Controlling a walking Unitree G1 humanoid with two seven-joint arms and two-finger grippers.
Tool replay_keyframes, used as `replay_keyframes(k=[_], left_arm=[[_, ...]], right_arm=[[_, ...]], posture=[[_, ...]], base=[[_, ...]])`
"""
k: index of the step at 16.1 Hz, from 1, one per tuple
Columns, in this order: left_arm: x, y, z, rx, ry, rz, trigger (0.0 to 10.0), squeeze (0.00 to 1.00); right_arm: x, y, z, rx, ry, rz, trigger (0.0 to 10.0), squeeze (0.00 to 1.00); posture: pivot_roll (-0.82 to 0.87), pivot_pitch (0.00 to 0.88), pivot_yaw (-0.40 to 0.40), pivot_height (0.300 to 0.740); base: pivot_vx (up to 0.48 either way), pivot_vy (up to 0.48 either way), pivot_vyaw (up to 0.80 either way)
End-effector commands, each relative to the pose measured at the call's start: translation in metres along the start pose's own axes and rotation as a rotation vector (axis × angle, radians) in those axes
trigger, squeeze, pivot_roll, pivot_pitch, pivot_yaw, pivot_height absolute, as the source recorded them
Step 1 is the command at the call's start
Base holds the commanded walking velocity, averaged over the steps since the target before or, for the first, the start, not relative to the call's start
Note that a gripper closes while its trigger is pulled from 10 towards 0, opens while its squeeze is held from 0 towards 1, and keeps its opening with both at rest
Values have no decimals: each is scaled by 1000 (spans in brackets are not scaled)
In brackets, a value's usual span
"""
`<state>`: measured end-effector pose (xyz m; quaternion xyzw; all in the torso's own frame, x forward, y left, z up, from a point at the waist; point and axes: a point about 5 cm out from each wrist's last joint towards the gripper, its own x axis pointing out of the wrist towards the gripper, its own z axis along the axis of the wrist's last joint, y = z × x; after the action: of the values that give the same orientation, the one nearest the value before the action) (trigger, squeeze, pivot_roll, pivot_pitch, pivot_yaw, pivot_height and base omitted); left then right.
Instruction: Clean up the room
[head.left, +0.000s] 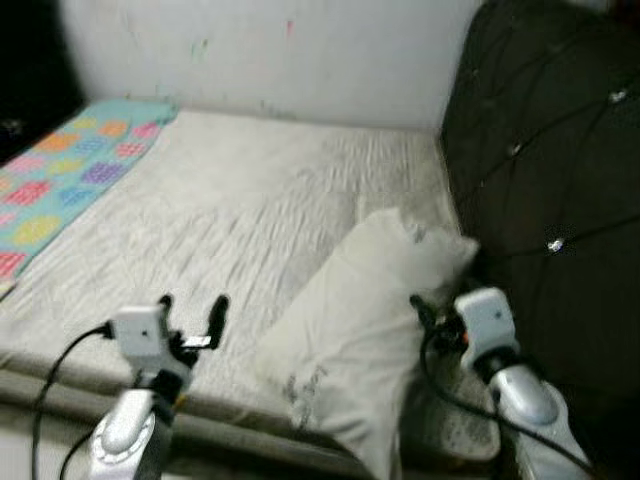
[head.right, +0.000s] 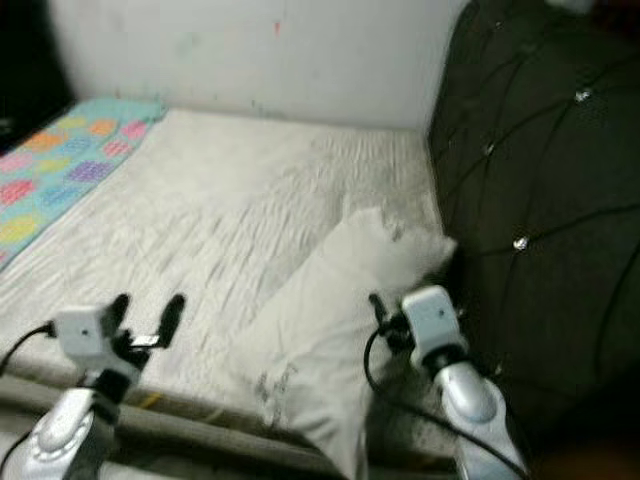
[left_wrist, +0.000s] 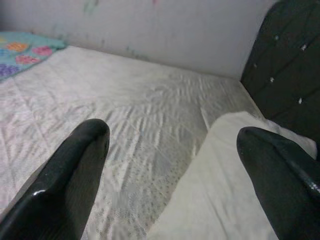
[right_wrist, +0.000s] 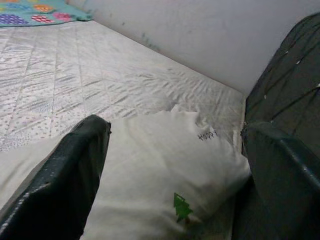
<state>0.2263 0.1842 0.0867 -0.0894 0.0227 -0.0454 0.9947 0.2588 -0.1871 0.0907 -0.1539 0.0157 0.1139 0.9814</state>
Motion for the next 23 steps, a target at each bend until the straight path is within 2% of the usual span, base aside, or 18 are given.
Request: replay_keyframes(k=[1, 10, 12, 14, 23], left_arm=[[2, 2, 3, 11, -6, 1, 10000, 0], [1, -1, 1, 7, -4, -4, 10000, 0], [2, -1, 2, 7, -4, -7, 10000, 0], [2, -2, 2, 6, -4, -9, 10000, 0], [2, 0, 10, 11, -21, 4, 10000, 0]], right_arm=[[2, -1, 4, 11, -14, 0, 10000, 0], [4, 0, 5, 29, -5, 18, 10000, 0], [4, 0, 3, 39, 9, 20, 10000, 0], [3, 1, 3, 42, 10, 23, 10000, 0], [10, 7, 11, 56, 0, 49, 10000, 0]], posture=[[-67, 0, -14, 740], [-63, 2, -25, 740], [-64, 6, -25, 740], [-68, 15, -26, 740], [-52, 78, -30, 740]], base=[[0, 0, 0], [0, 0, 0], [0, 0, -800], [0, 0, -800], [0, 0, 0]])
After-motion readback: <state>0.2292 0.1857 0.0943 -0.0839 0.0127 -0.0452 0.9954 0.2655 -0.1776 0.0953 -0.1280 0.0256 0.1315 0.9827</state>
